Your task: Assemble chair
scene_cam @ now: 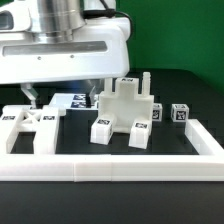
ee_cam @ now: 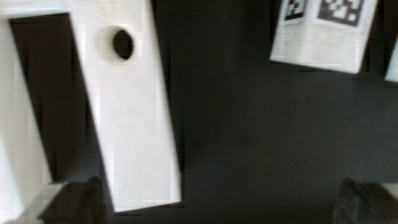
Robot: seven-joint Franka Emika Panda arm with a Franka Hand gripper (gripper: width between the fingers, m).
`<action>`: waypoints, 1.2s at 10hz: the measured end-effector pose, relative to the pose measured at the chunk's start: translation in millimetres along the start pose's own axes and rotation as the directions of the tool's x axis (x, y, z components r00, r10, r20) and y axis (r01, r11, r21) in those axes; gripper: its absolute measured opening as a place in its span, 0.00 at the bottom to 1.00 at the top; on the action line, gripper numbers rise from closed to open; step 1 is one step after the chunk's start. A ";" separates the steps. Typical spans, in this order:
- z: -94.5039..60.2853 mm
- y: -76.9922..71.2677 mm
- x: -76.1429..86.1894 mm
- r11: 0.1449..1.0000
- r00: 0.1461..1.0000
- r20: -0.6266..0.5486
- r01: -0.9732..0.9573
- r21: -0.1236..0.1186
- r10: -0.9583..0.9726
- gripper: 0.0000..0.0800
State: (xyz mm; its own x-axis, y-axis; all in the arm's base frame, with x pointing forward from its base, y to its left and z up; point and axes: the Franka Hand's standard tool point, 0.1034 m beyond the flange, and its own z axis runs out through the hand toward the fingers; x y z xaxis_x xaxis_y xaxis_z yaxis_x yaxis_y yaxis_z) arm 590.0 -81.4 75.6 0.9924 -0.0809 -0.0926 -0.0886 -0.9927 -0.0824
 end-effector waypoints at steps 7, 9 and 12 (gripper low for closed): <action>12.2 29.2 6.7 0.992 0.964 -0.255 0.050 -0.114 -0.078 0.81; 23.4 31.0 -0.1 0.987 0.964 -0.235 0.099 -0.129 -0.127 0.81; 32.6 40.3 0.3 0.978 0.962 -0.201 0.157 -0.134 -0.182 0.81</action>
Offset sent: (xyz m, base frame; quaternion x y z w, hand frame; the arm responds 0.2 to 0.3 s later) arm -0.0182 -0.0332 -0.0173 -0.0332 0.0435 -0.0393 0.9977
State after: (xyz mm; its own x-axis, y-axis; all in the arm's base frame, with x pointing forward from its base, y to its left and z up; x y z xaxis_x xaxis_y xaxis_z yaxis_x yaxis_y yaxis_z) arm 583.9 -118.5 39.9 0.9885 0.0851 0.1252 0.0810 -0.9960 0.0381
